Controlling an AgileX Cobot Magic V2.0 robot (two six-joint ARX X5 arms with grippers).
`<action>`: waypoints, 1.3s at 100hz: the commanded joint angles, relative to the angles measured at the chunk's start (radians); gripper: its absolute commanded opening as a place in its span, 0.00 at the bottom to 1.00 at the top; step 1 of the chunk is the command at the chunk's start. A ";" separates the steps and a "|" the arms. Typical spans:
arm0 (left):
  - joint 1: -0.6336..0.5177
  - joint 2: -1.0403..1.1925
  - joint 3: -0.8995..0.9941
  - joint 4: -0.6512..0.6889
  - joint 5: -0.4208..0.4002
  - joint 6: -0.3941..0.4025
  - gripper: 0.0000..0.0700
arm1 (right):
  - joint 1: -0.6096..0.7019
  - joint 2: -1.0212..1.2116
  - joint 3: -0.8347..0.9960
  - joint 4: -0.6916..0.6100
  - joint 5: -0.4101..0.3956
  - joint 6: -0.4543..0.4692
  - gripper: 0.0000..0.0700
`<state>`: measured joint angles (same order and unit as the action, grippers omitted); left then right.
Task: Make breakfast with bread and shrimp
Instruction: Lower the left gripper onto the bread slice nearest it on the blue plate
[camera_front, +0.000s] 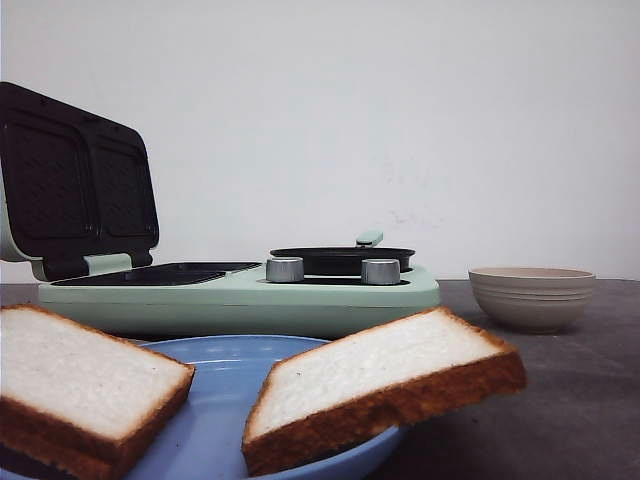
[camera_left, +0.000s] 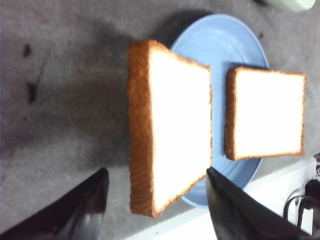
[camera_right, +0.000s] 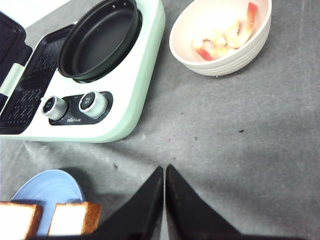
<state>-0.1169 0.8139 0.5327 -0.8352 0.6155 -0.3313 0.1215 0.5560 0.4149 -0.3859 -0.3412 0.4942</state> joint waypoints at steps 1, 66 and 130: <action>-0.013 0.018 0.016 0.005 -0.013 0.008 0.47 | 0.000 0.003 0.014 0.003 -0.003 -0.013 0.00; -0.153 0.175 0.016 0.121 -0.052 -0.014 0.46 | 0.000 0.003 0.014 0.003 -0.003 -0.016 0.00; -0.233 0.259 0.016 0.205 -0.071 -0.039 0.01 | 0.000 0.003 0.014 0.003 -0.003 -0.016 0.00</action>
<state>-0.3439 1.0611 0.5339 -0.6395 0.5468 -0.3622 0.1215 0.5560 0.4149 -0.3859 -0.3408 0.4938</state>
